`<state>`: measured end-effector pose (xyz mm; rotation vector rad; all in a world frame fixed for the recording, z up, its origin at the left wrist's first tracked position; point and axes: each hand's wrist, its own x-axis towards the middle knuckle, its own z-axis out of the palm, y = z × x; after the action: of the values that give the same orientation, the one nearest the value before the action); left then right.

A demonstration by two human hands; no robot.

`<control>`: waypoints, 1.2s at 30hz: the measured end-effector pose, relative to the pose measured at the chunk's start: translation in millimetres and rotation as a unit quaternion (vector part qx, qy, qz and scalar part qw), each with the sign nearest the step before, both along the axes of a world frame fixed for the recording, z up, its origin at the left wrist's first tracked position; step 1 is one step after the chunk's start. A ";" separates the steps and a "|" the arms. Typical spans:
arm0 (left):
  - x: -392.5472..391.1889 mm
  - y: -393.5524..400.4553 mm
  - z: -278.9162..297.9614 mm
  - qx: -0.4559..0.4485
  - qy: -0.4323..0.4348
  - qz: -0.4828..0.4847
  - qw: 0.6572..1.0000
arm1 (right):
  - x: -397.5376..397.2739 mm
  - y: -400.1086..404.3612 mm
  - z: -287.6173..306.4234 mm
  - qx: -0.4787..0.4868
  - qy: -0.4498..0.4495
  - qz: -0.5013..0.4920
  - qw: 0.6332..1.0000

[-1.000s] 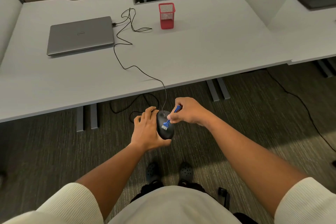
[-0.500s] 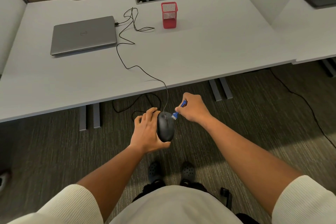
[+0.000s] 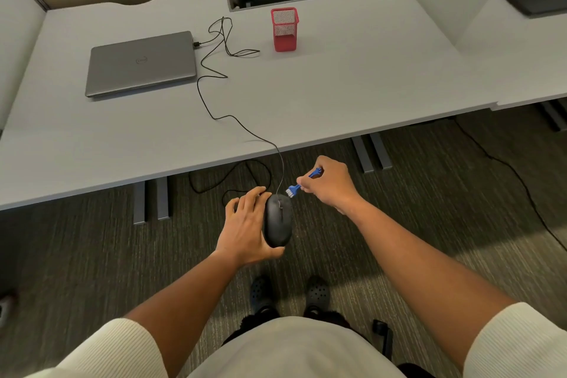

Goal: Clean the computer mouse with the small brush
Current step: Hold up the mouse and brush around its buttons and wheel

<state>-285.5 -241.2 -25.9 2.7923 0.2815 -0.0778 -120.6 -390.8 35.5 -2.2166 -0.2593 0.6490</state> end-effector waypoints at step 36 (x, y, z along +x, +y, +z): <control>7.3 0.5 2.8 0.033 0.016 -0.074 0.997 | 2.8 7.9 -1.8 -0.036 0.006 0.043 0.998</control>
<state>-278.2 -240.8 -23.1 2.8756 0.0864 -0.1518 -117.9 -382.9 33.7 -2.2796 -0.3296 0.7291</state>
